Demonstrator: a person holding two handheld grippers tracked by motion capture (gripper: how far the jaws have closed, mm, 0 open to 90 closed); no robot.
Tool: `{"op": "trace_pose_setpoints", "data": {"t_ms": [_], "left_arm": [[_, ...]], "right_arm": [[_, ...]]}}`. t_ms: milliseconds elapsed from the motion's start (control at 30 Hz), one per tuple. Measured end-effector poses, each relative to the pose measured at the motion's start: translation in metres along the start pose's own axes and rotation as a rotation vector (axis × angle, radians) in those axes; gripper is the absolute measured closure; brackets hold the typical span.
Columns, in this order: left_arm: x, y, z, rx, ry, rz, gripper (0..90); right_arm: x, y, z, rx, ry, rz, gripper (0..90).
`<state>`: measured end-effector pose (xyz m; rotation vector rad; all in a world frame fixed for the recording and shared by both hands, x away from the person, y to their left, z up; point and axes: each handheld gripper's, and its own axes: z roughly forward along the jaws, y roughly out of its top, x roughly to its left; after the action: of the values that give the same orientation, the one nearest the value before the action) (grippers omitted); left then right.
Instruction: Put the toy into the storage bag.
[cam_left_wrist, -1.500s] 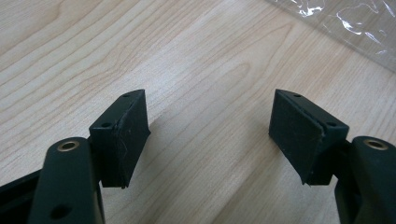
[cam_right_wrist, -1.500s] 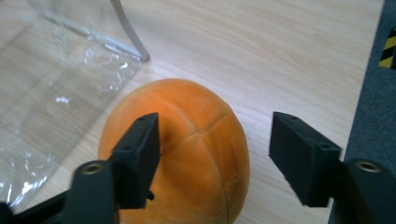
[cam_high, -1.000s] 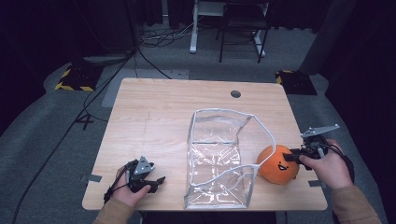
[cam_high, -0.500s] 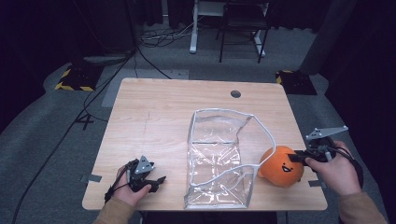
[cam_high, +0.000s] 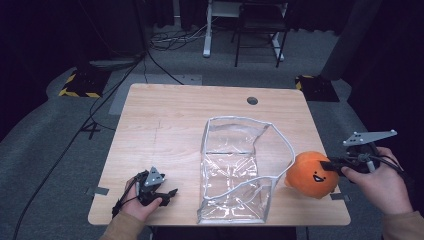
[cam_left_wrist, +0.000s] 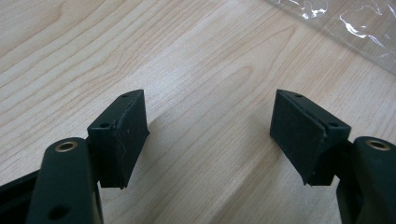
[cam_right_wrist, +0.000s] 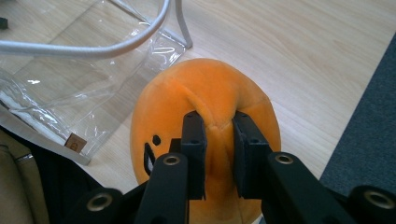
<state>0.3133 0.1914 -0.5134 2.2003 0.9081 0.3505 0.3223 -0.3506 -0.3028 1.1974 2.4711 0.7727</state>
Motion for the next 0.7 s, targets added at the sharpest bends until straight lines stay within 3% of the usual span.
{"op": "trace_pose_setpoints", "data": {"t_ms": [267, 700], "left_arm": [[0.000, 0.000, 0.000, 0.002, 0.000, 0.002, 27.9], [0.001, 0.000, 0.000, 0.002, 0.002, 0.006, 27.9]], "right_arm": [[0.003, 0.006, -0.019, -0.027, 0.009, 0.003, 76.6], [0.004, 0.017, -0.046, -0.039, -0.039, -0.014, 76.6]]}}
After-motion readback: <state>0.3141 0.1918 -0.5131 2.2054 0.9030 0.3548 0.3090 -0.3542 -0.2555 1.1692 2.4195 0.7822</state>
